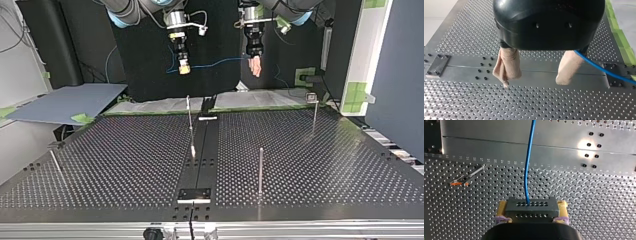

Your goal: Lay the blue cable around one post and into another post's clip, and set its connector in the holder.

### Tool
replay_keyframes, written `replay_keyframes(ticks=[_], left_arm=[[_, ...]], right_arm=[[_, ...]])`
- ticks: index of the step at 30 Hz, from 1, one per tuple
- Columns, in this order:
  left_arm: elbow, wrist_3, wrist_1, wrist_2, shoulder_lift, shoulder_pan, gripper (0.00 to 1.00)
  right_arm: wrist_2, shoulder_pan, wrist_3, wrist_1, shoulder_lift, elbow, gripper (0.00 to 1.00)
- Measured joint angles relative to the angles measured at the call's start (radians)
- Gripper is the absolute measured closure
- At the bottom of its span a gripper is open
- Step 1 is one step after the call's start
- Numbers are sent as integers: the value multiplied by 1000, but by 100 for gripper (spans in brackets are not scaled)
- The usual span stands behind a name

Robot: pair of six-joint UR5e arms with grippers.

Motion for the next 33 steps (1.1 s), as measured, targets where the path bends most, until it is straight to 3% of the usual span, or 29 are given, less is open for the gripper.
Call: replay_keyframes(ticks=[4,12,24,33], left_arm=[[1,-1,-2,0,0,-1,0],[2,-1,-2,0,0,-1,0],[-1,-3,-4,-2,2,-4,0],[-37,-27,-71,-32,28,-71,0]], right_arm=[[-1,-3,1,5,5,0,100],[-1,-7,3,60,52,0,100],[-1,-8,3,68,57,0,100],[-1,-8,3,68,57,0,100]])
